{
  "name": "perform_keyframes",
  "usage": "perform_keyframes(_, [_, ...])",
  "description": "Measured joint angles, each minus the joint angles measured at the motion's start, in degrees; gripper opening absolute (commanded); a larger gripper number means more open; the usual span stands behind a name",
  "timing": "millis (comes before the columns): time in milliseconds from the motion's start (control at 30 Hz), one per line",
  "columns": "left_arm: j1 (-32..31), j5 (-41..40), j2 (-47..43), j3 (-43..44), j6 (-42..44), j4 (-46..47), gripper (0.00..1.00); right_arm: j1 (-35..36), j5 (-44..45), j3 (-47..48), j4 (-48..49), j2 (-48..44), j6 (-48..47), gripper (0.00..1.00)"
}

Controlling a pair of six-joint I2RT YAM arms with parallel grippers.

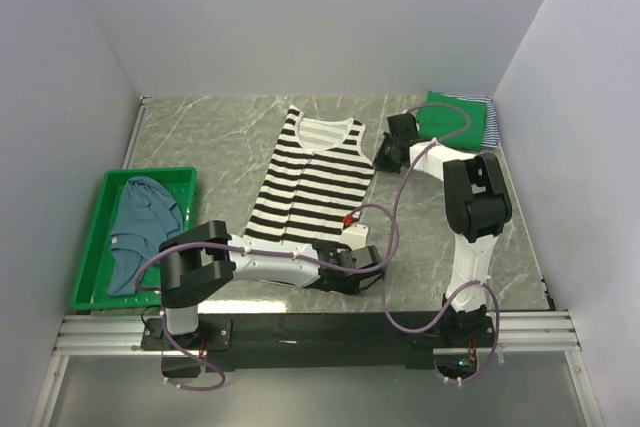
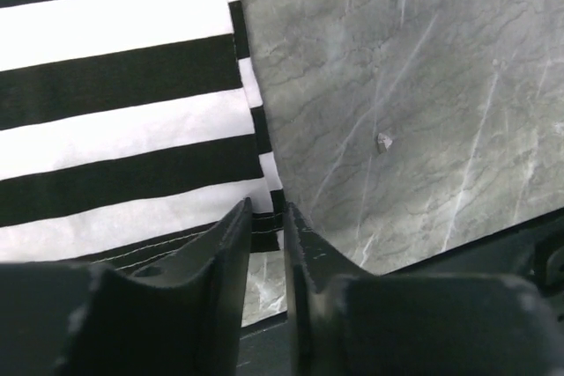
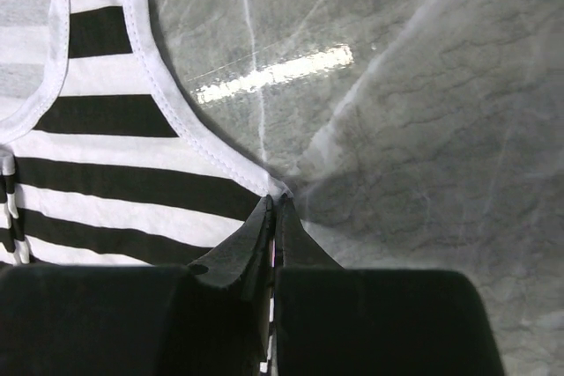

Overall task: Fold and stack the tank tops
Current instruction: Fold the tank top

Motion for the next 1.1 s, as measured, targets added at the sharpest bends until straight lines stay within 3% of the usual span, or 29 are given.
perform_keyframes(200, [-1.4, -3.0, 1.4, 2.1, -0.7, -3.2, 0.01, -1.1, 0.0, -0.3, -0.8, -1.3, 0.0, 0.0])
perform_keyframes(567, [-3.2, -4.3, 0.9, 3.0, -0.2, -5.4, 0.01, -1.6, 0.4, -0.3, -2.5, -3.1, -0.1, 0.0])
perform_keyframes(900, [-5.0, -2.6, -9.8, 0.0, 0.5, -1.0, 0.01, -2.3, 2.6, -0.2, -6.2, -6.1, -0.6, 0.0])
perform_keyframes(1100, [-2.5, -2.8, -16.6, -7.6, -3.0, 2.3, 0.01, -2.3, 1.9, 0.2, -6.3, -7.5, -0.6, 0.0])
